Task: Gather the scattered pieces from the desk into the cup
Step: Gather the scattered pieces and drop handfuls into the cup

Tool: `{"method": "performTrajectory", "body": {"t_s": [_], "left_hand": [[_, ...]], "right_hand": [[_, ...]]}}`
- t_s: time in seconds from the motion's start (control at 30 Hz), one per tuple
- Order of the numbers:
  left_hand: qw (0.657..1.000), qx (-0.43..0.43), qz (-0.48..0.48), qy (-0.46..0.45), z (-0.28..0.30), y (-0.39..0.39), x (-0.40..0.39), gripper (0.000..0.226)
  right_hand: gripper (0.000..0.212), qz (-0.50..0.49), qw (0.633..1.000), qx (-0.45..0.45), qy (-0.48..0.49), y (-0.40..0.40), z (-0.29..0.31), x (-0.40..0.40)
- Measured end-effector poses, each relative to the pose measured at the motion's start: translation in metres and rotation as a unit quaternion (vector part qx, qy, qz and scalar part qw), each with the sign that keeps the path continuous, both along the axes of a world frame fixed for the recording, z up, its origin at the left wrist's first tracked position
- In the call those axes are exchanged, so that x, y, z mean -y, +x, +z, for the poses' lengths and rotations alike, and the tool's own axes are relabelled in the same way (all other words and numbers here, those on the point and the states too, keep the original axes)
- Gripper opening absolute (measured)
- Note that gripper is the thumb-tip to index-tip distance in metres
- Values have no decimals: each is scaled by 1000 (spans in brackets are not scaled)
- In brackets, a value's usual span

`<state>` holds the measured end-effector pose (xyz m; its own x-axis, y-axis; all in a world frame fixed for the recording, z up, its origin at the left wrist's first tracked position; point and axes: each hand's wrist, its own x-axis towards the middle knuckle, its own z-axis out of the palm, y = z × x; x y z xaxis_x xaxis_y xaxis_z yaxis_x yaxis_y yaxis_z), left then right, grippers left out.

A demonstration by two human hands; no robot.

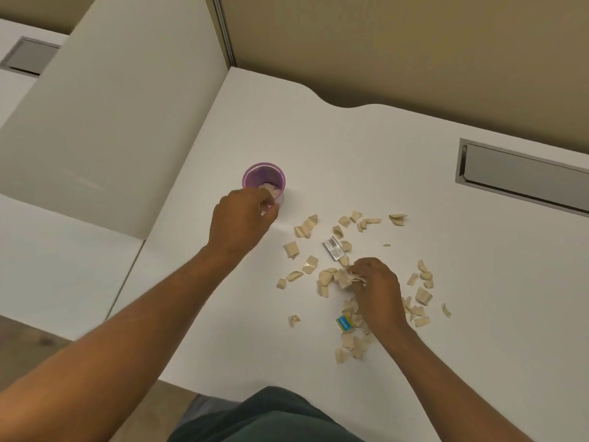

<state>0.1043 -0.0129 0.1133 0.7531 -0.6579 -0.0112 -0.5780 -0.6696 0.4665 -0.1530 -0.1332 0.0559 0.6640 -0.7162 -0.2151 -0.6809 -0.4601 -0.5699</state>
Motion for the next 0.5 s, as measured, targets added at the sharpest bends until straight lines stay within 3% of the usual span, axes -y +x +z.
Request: {"method": "performTrajectory", "body": {"t_s": [0.1,0.27,0.37,0.5], "left_hand": [[995,-42,-29,83,-44,-22,-30,25],[968,-74,-106,215,-97,-49,-61,69],[966,-75,-115,217,-105,-53,-69,72],[965,-90,-125,214,-100,-47,-71,71]], "right_hand": [[29,6,996,92,19,37,29,1],[29,69,985,160,17,128,69,8],[27,134,982,134,-15,183,75,13],[30,245,968,10,-54,233,69,21]]}}
